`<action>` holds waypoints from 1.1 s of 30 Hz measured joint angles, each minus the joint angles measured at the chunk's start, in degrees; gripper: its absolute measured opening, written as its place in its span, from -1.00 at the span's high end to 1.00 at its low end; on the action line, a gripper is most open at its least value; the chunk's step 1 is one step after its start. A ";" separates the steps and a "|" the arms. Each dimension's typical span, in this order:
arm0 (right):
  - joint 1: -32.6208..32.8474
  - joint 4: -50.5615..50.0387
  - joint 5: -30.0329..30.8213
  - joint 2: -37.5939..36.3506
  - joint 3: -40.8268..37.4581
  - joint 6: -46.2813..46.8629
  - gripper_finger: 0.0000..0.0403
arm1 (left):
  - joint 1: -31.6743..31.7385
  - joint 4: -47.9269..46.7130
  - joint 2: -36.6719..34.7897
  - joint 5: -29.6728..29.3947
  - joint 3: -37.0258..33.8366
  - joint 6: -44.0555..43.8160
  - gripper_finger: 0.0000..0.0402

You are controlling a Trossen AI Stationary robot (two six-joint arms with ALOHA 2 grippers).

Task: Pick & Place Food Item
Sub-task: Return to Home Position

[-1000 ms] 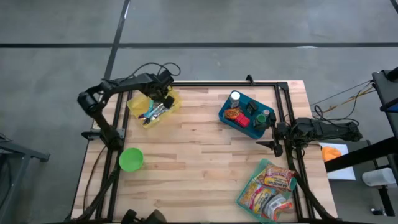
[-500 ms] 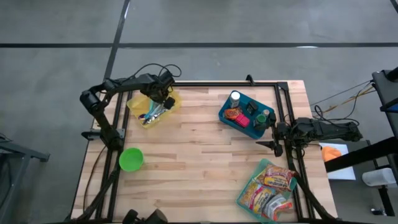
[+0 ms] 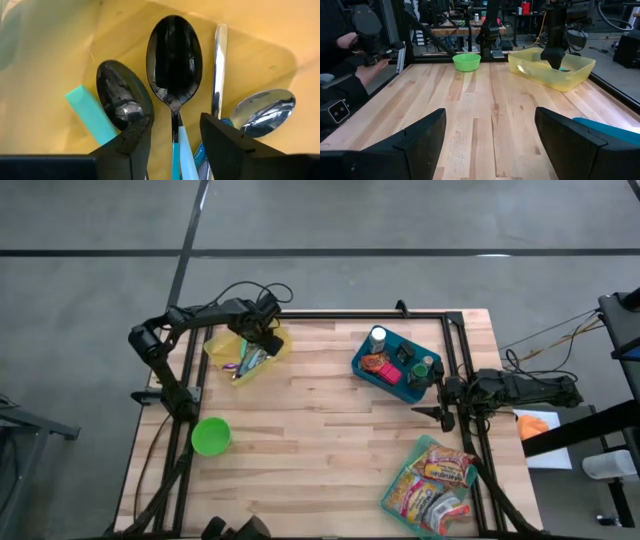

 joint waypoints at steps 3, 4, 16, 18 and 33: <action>0.01 0.00 -0.01 -0.01 -0.01 0.10 -0.51 | 0.00 0.02 -0.02 0.02 0.00 0.13 0.11; 0.00 -0.01 0.00 -0.02 0.00 0.05 -0.51 | 0.00 0.02 -0.04 0.02 0.00 0.15 0.11; 0.00 0.00 0.00 -0.02 -0.01 0.00 -0.51 | -0.89 -0.07 -2.76 -0.27 0.00 1.68 0.11; 0.01 -0.01 -0.02 -0.02 -0.01 0.09 -0.51 | -1.44 -0.11 -4.44 -0.63 0.00 1.88 0.11; 0.01 -0.01 -0.02 0.00 -0.01 0.07 -0.51 | -17.75 6.67 -25.26 -1.14 -2.38 5.22 0.11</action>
